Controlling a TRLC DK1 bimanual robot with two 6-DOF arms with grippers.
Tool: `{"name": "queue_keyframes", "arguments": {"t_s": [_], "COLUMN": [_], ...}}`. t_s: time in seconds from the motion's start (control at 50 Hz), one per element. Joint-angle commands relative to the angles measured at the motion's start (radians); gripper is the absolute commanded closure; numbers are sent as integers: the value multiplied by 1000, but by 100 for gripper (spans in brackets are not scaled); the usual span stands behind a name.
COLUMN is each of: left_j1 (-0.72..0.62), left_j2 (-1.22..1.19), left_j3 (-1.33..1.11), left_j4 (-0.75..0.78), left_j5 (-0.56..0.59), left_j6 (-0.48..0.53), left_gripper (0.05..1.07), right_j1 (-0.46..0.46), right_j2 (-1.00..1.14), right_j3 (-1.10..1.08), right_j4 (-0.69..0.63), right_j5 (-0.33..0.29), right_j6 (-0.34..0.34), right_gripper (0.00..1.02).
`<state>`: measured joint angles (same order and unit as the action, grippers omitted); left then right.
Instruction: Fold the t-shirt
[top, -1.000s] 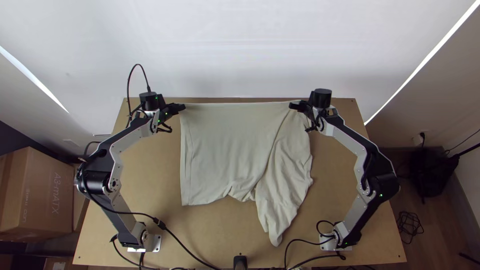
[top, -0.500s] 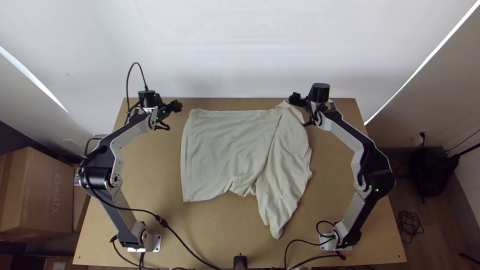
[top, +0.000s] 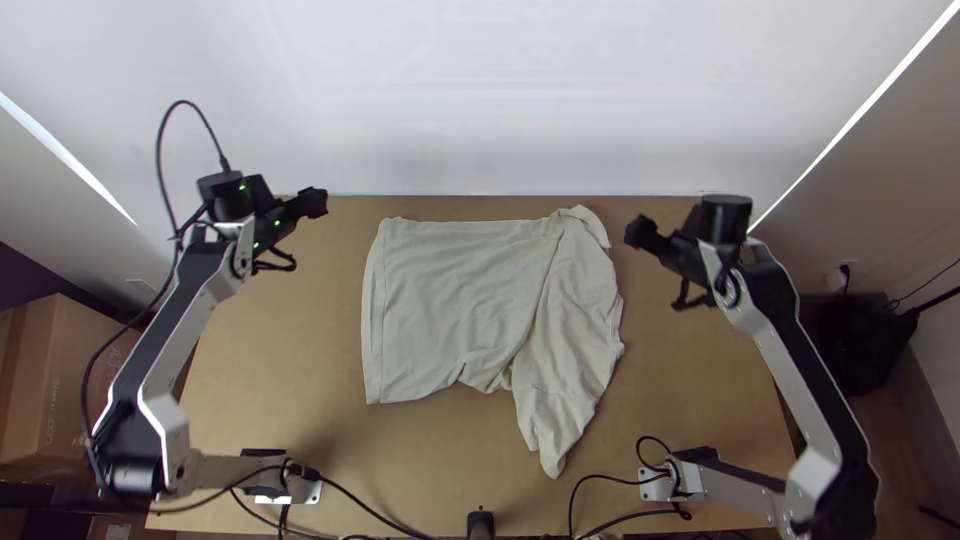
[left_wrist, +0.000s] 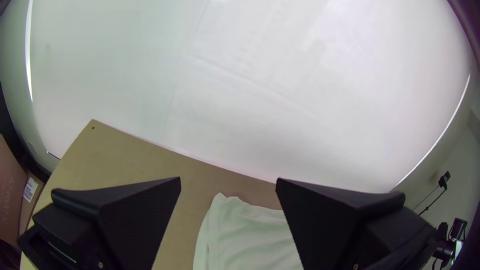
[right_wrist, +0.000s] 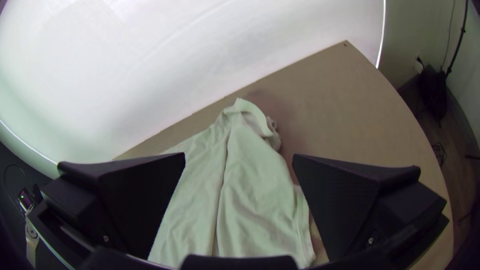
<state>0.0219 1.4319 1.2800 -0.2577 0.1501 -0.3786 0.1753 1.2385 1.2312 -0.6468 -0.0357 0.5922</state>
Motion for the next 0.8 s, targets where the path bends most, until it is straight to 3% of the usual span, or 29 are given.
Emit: {"name": "queue_keyframes", "arguments": {"t_s": [0.0, 0.1, 0.2, 0.32, 0.48, 0.78], "left_j1": [1, -2, -8, -17, -50, -74], "left_j2": [-143, -255, -334, -372, -384, -392], "left_j3": [-70, -100, -128, -137, -140, -163], "left_j4": [-60, -118, -149, -176, -189, -190], "left_j5": [14, 14, 16, 16, 12, -1], "left_j6": [-17, -17, -17, -17, -31, -43], "left_gripper": [9, 10, 10, 10, 10, 10], "right_j1": [3, 7, 23, 110, 233, 279], "right_j2": [-134, -226, -283, -347, -386, -346], "right_j3": [-72, -118, -157, -226, -329, -487], "right_j4": [-125, -275, -429, -536, -564, -548], "right_j5": [-15, -21, -72, -121, -128, -194], "right_j6": [78, 107, 124, 189, 362, 377], "right_gripper": [3, 3, 4, 5, 6, 16]}}
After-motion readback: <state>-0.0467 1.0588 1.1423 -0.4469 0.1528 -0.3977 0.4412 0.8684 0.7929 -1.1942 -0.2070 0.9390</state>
